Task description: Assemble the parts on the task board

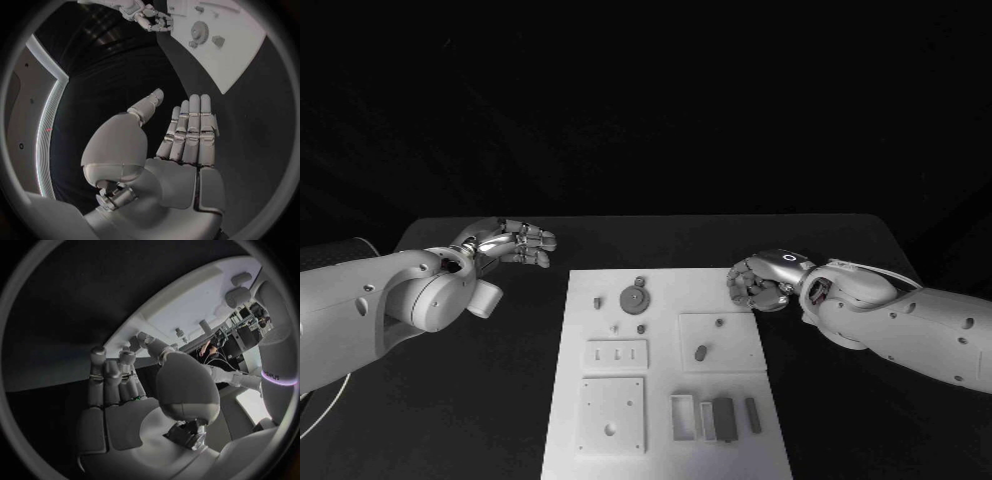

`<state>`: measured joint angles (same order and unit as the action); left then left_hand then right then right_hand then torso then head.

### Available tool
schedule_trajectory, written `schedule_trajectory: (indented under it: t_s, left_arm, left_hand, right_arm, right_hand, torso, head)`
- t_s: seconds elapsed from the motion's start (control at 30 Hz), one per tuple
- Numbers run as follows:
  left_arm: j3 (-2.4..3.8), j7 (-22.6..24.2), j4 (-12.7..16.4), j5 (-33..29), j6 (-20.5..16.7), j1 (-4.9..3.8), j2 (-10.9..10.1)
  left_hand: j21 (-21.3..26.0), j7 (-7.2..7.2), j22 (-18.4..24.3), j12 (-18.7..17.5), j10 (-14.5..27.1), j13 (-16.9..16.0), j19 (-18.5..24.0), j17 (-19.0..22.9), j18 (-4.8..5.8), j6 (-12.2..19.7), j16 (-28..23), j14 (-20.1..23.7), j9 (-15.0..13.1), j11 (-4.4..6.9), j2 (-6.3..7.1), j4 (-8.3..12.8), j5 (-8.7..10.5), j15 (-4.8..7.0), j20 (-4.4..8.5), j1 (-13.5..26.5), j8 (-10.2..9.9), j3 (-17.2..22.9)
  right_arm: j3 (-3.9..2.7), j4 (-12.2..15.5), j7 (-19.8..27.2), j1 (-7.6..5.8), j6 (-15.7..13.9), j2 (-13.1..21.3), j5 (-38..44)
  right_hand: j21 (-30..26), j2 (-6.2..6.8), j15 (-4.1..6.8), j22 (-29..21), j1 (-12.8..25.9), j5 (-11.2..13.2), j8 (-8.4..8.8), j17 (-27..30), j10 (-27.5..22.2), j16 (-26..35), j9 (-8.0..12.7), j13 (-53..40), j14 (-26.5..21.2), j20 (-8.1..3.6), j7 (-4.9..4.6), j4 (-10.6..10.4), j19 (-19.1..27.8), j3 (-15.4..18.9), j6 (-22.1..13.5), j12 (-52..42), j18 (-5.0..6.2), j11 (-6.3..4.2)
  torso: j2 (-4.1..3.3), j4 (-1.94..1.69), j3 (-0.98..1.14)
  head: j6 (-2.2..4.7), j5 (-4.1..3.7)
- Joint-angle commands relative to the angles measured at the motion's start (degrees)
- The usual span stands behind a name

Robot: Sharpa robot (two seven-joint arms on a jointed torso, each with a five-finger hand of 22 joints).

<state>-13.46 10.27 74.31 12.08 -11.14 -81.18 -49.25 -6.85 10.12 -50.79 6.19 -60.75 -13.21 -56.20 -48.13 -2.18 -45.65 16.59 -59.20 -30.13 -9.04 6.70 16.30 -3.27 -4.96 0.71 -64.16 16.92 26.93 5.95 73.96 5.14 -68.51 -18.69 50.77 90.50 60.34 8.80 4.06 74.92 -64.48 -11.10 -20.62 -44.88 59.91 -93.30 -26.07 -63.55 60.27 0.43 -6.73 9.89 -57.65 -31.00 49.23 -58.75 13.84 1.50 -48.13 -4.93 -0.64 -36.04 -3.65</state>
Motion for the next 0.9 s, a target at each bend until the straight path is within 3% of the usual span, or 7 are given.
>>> schedule_trajectory:
  t_s: [0.03,0.3,0.5,0.63,0.73,0.77,0.9]
  left_arm:
    - [0.05,0.3,0.1,0.1,0.4,-0.09,0.0]
    - [0.05,0.1,0.2,0.2,0.5,-0.09,0.0]
    - [0.05,-1.2,0.4,1.4,0.5,-0.09,0.1]
    - [0.05,-3.6,0.6,4.7,1.6,-0.09,0.2]
    - [0.05,-6.2,0.9,8.2,2.4,-0.09,0.3]
    - [0.05,-6.8,1.0,8.7,2.4,-0.09,0.3]
    - [0.05,-9.9,2.0,9.5,2.6,-0.09,0.6]
  left_hand:
    - [0.4,0.31,-0.1,-0.2,-0.3,0.1,0.0,-0.1,-0.36,-0.1,-0.3,-0.5,0.1,0.0,0.46,0.1,0.35,0.06,0.06,0.0,-0.3,-0.1]
    - [0.4,0.31,-0.1,-0.2,-0.4,0.1,-0.1,-0.1,-0.36,-0.2,-0.4,-0.5,0.1,0.03,0.4,0.1,0.35,0.06,0.07,0.0,-0.3,-0.1]
    - [0.3,0.4,-0.3,0.6,-2.8,-0.3,-0.5,-0.7,-0.42,-1.7,-0.4,-1.1,0.1,0.99,0.13,0.0,0.36,0.26,0.21,0.4,0.2,-0.3]
    - [0.0,0.11,-0.7,2.0,-5.9,-1.2,-1.4,-1.4,-0.47,-2.8,0.1,-2.1,0.2,2.39,-0.1,-0.7,0.37,0.72,0.56,2.5,0.5,-1.1]
    - [-0.3,-0.08,-0.8,2.4,-6.8,-1.5,-1.8,-1.7,-0.54,-3.3,0.5,-2.8,0.2,2.8,-0.09,-1.4,0.45,0.98,0.75,3.9,0.8,-1.7]
    - [-1.1,-0.62,-1.3,3.5,-9.1,-2.2,-3.2,-2.7,-0.84,-4.5,1.9,-4.7,0.1,3.93,0.01,-2.5,0.45,1.96,1.36,6.4,1.3,-3.0]
    - [-2.8,-1.59,-2.7,5.6,-12.1,-4.0,-5.8,-5.1,-1.15,-6.5,5.3,-6.8,0.0,5.68,-0.31,-3.7,0.41,3.69,2.76,9.9,1.9,-5.1]
  right_arm:
    - [0.09,0.0,-0.4,0.18,0.4,-0.1,1.0]
    - [0.09,0.1,-0.4,0.18,0.2,-0.1,1.1]
    - [0.08,0.6,-1.3,0.19,-1.1,-0.1,1.5]
    - [0.02,1.6,-2.4,0.17,-1.2,0.0,1.9]
    - [-0.31,2.6,-3.5,0.16,-1.3,0.1,2.5]
    - [-0.45,3.0,-3.7,0.15,-1.2,0.2,2.7]
    - [-1.28,4.4,-4.9,-0.03,-0.7,-0.1,3.0]
  right_hand:
    - [0.3,-0.66,0.52,0.9,0.0,-0.3,-0.42,-0.1,-0.4,-0.2,-0.1,0.2,0.1,-0.22,-0.15,0.5,-0.1,0.0,6.0,-0.4,1.16,-0.85]
    - [0.3,-1.1,0.63,0.9,0.3,-0.3,-0.58,-0.2,-0.3,-0.2,-0.4,0.5,0.2,-0.24,0.03,0.6,-0.2,0.0,6.5,-0.6,1.16,-1.01]
    - [0.3,-1.13,0.67,0.9,0.4,-0.3,-0.64,-0.3,-0.3,-0.2,-0.5,0.6,0.2,-0.25,0.1,0.7,-0.2,0.1,6.6,-0.7,1.16,-1.08]
    - [0.3,-0.67,0.73,0.9,0.5,-0.3,-0.52,-0.3,-0.3,-0.1,-0.6,0.8,0.2,-0.27,0.1,0.9,-0.2,0.2,6.5,-0.7,1.16,-1.1]
    - [0.3,-0.61,0.74,0.9,0.5,-0.3,-0.53,-0.3,-0.3,-0.1,-0.6,0.8,0.2,-0.28,0.11,0.9,-0.2,0.2,6.6,-0.8,1.16,-1.11]
    - [0.3,-0.6,0.74,0.9,0.5,-0.3,-0.53,-0.3,-0.3,-0.1,-0.6,0.8,0.2,-0.28,0.12,0.9,-0.2,0.2,6.6,-0.8,1.16,-1.11]
    - [0.3,-0.59,0.77,0.9,0.5,-0.3,-0.57,-0.3,-0.3,-0.1,-0.7,0.9,0.3,-0.3,0.15,0.9,-0.3,0.1,6.7,-0.8,1.16,-1.14]
  torso:
    - [-0.01,0.0,0.02]
    - [-0.01,0.0,0.03]
    - [-0.01,0.01,0.04]
    - [-0.01,0.02,0.03]
    - [0.05,0.07,0.01]
    - [0.05,0.08,0.0]
    - [0.07,0.11,-0.07]
  head:
    - [-0.04,-0.01]
    - [-0.06,-0.04]
    - [-0.01,-0.01]
    - [0.01,0.02]
    - [0.3,0.11]
    - [0.32,0.11]
    - [0.42,0.07]
